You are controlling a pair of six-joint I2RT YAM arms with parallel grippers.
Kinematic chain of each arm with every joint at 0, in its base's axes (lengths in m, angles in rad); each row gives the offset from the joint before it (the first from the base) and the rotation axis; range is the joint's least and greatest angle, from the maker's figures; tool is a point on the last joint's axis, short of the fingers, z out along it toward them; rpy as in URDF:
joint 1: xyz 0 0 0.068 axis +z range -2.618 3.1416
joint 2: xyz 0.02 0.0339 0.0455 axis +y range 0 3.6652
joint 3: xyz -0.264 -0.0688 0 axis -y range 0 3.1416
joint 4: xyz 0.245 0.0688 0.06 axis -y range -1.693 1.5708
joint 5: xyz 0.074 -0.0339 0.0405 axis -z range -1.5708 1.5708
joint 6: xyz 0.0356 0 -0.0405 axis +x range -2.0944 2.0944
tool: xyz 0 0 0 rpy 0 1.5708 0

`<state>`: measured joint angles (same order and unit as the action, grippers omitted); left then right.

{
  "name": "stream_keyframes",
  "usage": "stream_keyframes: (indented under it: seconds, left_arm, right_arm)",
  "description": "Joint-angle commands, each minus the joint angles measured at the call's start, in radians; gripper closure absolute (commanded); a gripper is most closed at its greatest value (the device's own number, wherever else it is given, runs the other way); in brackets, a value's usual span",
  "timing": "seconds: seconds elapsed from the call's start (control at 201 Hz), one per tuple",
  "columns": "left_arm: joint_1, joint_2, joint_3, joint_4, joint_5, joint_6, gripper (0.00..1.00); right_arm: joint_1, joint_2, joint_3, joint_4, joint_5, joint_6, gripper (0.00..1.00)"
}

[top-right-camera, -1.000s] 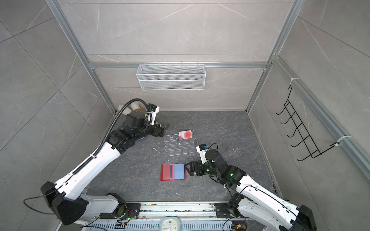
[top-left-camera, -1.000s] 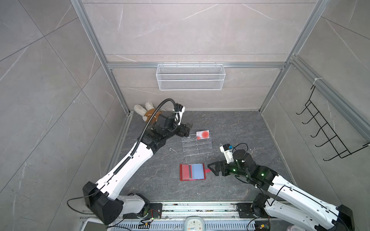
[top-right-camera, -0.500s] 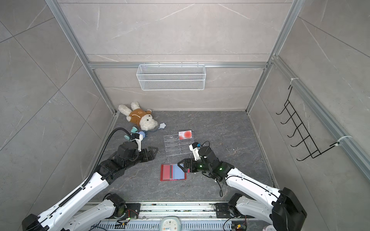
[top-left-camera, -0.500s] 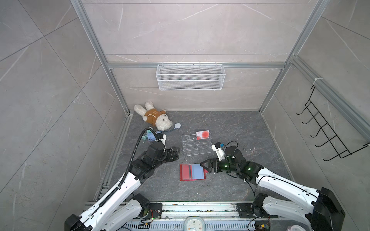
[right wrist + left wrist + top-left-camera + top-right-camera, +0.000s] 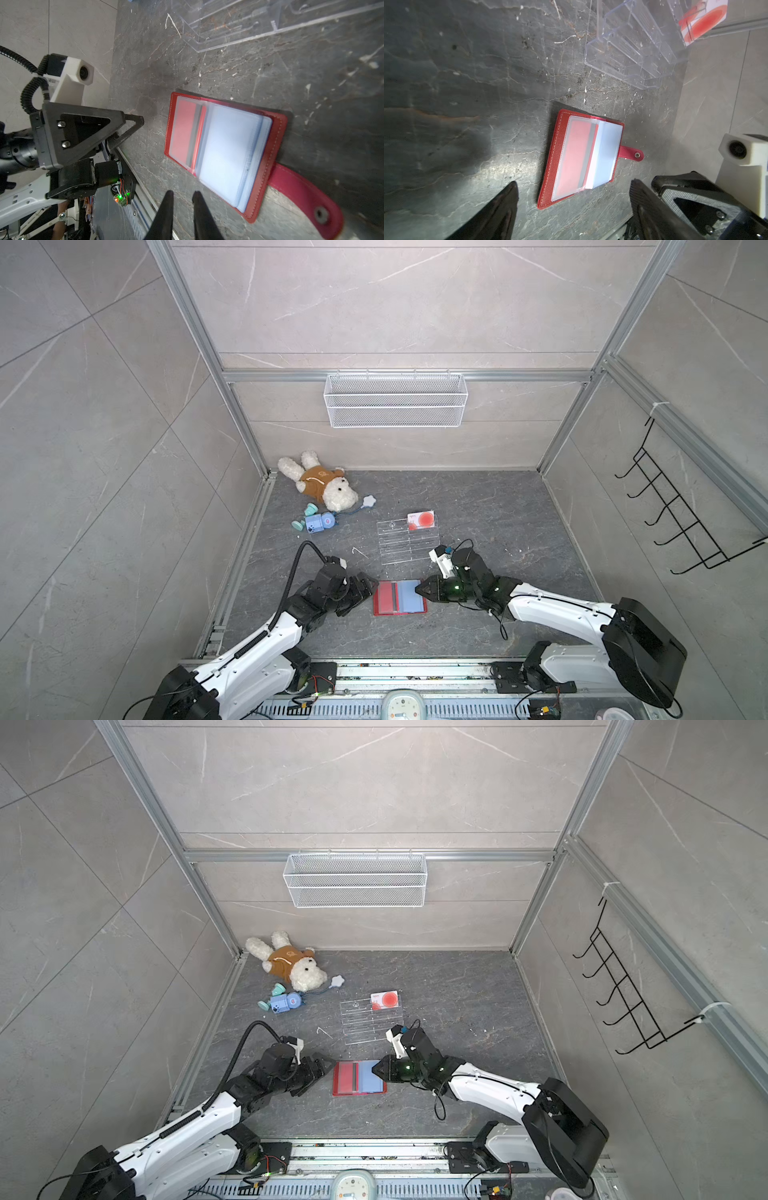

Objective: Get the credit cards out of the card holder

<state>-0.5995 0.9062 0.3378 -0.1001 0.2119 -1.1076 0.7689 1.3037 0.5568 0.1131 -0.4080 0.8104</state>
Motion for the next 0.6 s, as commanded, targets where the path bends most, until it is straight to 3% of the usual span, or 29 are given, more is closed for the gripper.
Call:
stream_keyframes:
  seconds: [0.0, 0.473, 0.592]
  left_arm:
    - [0.005, 0.013, -0.036, 0.128, 0.068, -0.110, 0.21]
    - [0.005, 0.120, -0.163, 0.392, 0.118, -0.209, 0.33]
    - [0.004, 0.183, -0.170, 0.455, 0.125, -0.212, 0.43]
  right_arm:
    - [0.015, 0.042, 0.005, 0.028, 0.017, 0.003, 0.85]
    - [0.092, 0.219, 0.027, 0.163, 0.040, 0.056, 0.89]
    - [0.092, 0.231, 0.014, 0.153, 0.086, 0.075, 0.89]
